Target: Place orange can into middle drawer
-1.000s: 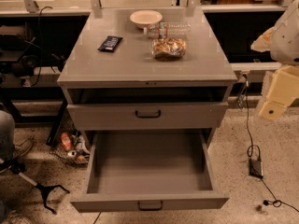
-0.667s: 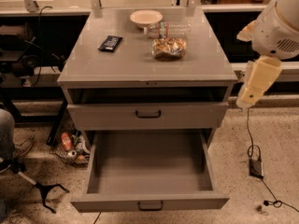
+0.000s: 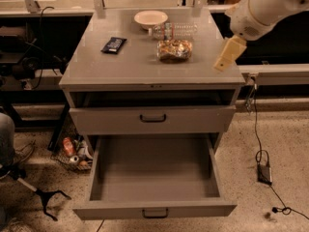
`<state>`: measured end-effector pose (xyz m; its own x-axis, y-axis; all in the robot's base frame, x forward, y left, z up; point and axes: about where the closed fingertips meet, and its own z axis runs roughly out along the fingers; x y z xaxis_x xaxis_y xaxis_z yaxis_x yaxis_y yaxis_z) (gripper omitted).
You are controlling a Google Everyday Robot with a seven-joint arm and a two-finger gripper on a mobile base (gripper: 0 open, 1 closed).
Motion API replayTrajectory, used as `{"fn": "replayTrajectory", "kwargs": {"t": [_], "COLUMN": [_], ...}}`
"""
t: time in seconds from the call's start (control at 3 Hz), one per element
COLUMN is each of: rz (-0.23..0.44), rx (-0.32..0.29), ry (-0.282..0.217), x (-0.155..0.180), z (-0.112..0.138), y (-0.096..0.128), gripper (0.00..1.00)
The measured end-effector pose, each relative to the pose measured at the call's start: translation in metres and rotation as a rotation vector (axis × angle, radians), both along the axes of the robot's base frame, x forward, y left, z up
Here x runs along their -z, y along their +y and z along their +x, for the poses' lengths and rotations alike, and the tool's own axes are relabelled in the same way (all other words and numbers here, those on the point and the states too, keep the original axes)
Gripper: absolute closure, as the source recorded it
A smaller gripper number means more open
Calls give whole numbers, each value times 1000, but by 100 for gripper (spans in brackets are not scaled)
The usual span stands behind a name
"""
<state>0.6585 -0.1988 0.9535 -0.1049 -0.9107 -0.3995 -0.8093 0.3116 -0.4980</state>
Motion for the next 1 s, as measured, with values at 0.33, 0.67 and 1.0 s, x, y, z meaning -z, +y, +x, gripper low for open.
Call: {"fn": "replayTrajectory", "kwargs": {"t": [0.33,0.67,1.0], "rz": [73,73,127], "rx": [21,21,-1], "ry": [-49,-49,-44], "x": [5,5,17], "z": [49,49,67], "y": [17,17,36], "gripper": [0,0,0]}}
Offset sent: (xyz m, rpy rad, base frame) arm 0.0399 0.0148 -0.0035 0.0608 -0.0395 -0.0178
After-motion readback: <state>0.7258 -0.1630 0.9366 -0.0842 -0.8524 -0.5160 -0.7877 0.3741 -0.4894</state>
